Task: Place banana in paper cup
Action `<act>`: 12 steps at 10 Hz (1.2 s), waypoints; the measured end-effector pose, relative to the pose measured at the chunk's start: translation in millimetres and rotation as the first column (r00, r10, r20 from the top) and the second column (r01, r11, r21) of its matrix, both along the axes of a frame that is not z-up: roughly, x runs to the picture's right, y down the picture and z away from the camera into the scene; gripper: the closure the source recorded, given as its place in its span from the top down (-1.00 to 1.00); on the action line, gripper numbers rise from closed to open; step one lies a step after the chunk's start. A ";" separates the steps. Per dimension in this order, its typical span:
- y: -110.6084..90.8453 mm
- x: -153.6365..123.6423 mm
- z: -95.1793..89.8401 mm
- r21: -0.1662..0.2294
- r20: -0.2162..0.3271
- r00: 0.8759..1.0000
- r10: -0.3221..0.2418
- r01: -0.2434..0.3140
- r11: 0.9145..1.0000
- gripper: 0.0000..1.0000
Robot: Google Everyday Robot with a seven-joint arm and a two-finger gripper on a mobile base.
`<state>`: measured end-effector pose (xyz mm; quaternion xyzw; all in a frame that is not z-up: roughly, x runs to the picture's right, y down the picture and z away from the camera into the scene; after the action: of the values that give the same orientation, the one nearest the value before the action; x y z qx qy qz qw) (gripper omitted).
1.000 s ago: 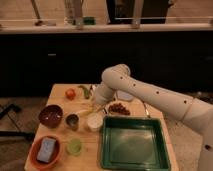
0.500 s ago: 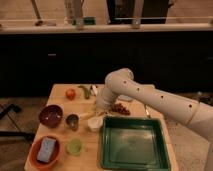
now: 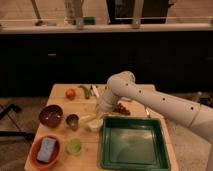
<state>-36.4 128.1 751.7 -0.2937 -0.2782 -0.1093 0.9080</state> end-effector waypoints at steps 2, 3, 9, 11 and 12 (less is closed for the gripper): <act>0.1 -2.1 -0.1 0.000 0.003 1.000 -0.003 0.003 1.000 -0.73; 0.0 -1.9 -0.1 0.000 0.002 1.000 -0.002 0.002 1.000 -0.53; 0.6 -1.2 0.5 -0.001 0.002 1.000 -0.002 0.002 1.000 0.58; 0.6 -1.1 0.5 -0.001 0.001 1.000 -0.002 0.002 1.000 0.60; 0.6 -1.0 0.5 -0.001 0.001 1.000 -0.001 0.001 1.000 0.60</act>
<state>-37.4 128.7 752.1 -0.2943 -0.2786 -0.1100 0.9076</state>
